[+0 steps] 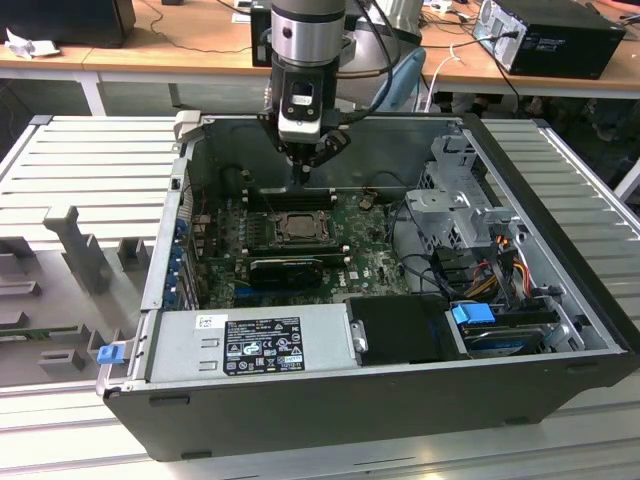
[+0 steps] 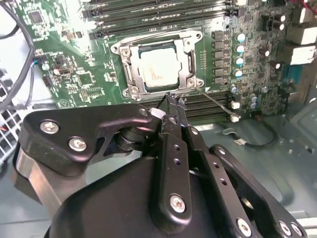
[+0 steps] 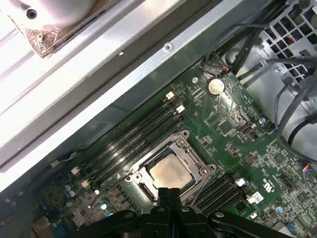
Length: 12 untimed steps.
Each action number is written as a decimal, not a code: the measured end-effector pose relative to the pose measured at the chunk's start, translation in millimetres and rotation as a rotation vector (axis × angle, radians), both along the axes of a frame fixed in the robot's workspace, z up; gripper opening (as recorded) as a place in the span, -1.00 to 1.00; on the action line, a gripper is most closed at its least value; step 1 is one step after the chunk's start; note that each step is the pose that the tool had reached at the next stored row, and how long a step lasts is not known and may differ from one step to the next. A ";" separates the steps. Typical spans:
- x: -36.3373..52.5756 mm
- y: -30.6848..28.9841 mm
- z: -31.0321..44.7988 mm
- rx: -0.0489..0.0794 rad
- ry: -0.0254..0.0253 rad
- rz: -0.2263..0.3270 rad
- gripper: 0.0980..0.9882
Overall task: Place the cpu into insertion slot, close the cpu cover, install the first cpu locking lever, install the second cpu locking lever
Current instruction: 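Install the first cpu locking lever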
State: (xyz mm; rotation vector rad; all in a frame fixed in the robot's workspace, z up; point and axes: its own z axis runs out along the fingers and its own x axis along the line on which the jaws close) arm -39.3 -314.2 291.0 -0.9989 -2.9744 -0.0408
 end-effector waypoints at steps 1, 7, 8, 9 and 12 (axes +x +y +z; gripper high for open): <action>0.0 0.0 0.0 0.000 0.0000 0.024 -0.98; 0.0 0.0 0.0 0.000 0.0000 0.136 -0.98; 0.0 0.0 0.0 0.000 0.0000 0.148 -0.98; 0.0 0.0 0.0 0.000 0.0000 0.167 -0.98; 0.0 0.0 0.0 0.000 0.0000 0.206 -0.98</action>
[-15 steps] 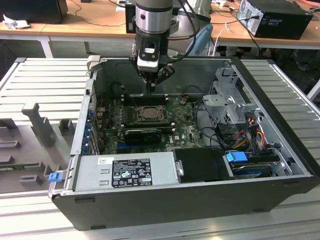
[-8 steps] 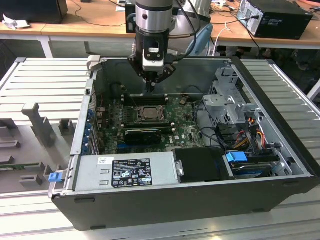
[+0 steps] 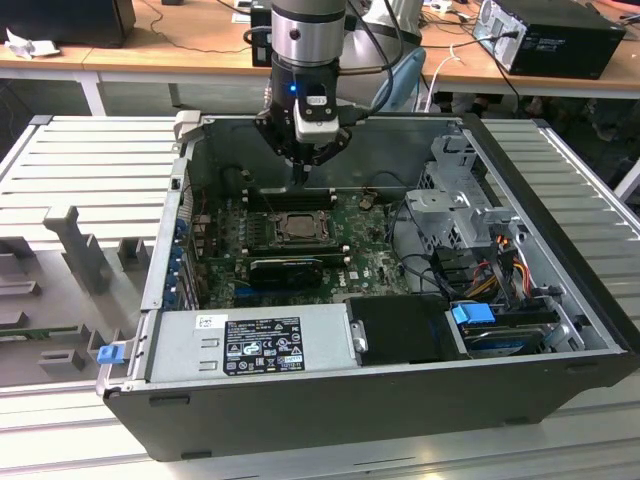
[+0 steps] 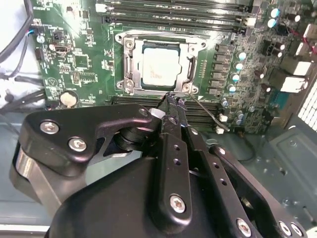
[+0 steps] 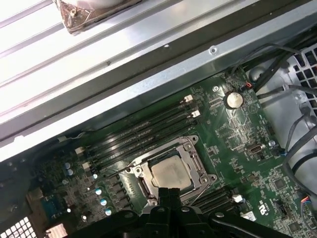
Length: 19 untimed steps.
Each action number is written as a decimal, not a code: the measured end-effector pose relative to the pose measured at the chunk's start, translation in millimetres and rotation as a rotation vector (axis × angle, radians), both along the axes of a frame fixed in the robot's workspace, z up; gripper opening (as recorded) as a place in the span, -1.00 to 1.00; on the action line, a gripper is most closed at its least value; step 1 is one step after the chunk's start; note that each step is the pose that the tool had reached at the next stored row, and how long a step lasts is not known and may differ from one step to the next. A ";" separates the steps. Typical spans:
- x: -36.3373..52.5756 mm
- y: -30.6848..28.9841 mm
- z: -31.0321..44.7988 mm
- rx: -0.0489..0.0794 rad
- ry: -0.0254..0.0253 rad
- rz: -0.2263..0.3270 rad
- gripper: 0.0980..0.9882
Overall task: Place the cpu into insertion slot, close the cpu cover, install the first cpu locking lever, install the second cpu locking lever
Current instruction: 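Install the first cpu locking lever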
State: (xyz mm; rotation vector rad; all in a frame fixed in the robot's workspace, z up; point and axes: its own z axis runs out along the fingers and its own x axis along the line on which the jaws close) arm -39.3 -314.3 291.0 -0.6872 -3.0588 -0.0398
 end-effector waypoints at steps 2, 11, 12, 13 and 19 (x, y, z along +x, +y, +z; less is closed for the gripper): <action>0.0 0.0 0.0 0.000 0.0000 0.024 -0.98; 0.0 0.0 0.0 0.000 0.0000 0.143 -0.98; 0.0 0.0 0.0 0.000 0.0000 0.158 -0.98; 0.0 0.0 0.0 0.000 0.0000 0.170 -0.98; 0.0 0.0 0.0 0.000 0.0000 0.285 -0.98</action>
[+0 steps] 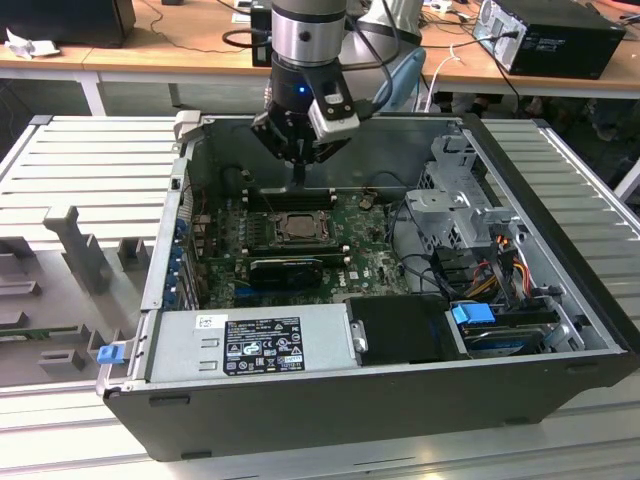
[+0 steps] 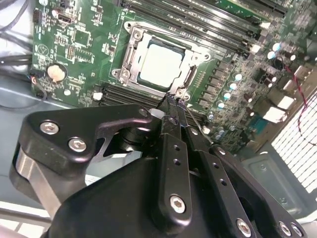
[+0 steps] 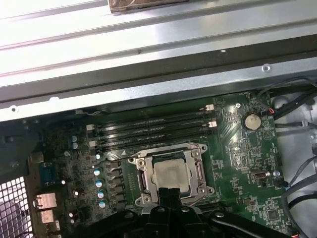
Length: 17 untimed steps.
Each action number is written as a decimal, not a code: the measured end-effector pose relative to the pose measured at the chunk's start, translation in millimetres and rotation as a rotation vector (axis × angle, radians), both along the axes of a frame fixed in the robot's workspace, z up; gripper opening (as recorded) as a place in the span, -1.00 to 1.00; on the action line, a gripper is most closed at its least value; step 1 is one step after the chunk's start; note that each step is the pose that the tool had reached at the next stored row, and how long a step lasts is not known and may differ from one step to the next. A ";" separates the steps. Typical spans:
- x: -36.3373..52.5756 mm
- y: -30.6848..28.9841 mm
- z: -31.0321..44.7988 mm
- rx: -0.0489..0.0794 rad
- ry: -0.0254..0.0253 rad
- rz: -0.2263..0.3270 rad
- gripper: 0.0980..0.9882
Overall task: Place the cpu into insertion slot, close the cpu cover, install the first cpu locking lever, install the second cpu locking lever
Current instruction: 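Install the first cpu locking lever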
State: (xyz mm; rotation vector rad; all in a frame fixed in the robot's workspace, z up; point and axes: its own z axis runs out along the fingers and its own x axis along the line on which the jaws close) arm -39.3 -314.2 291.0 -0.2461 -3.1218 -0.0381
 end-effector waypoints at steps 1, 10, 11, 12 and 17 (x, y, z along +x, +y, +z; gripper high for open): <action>0.0 0.0 0.0 0.000 0.0001 0.012 -0.98; 0.0 0.0 0.0 0.000 0.0000 0.201 -0.98; 0.0 0.0 0.0 0.000 0.0000 0.216 -0.98; 0.0 0.0 0.0 0.000 0.0000 0.223 -0.98; -8.2 -0.1 -0.8 -0.002 -0.0173 0.236 -0.98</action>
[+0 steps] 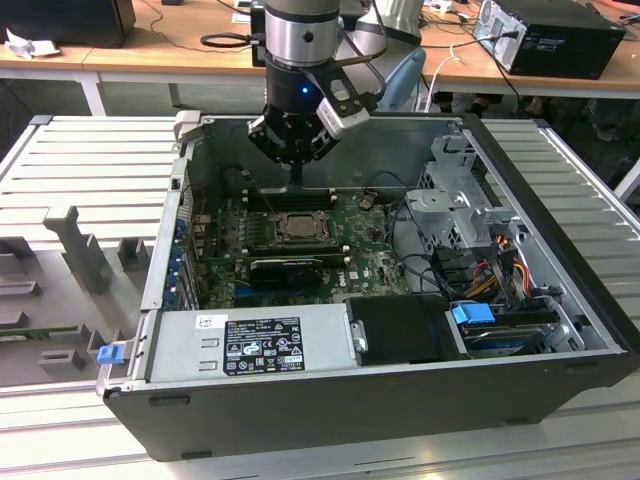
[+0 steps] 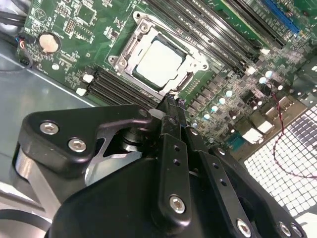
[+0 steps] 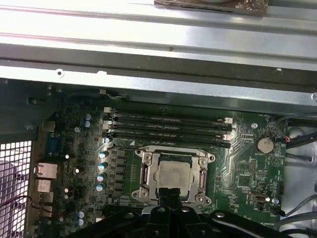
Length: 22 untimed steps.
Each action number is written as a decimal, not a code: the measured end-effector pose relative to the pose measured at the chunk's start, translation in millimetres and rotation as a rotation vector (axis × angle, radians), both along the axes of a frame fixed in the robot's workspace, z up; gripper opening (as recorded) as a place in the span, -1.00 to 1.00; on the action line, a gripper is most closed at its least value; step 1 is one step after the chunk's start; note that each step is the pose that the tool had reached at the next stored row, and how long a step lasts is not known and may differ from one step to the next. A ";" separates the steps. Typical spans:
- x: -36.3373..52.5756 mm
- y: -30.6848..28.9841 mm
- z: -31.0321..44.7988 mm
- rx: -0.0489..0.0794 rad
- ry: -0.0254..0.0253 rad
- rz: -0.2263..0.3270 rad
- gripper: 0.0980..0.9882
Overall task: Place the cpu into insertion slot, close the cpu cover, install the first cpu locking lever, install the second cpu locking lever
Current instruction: 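Install the first cpu locking lever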
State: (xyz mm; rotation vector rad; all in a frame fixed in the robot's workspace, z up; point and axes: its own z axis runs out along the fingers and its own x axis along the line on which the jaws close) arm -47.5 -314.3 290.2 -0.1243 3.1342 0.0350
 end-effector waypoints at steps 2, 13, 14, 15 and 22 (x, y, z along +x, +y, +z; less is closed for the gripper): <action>-13.6 0.1 -2.8 0.000 -0.0189 0.000 -0.98; -40.1 0.2 -21.3 0.000 -0.0188 -0.044 -0.98; -42.3 0.3 -21.7 0.000 -0.0190 -0.044 -0.98; -45.8 0.2 -22.3 0.000 -0.0188 -0.044 -0.98; -66.9 3.2 -28.0 0.013 -0.0185 -0.044 -0.98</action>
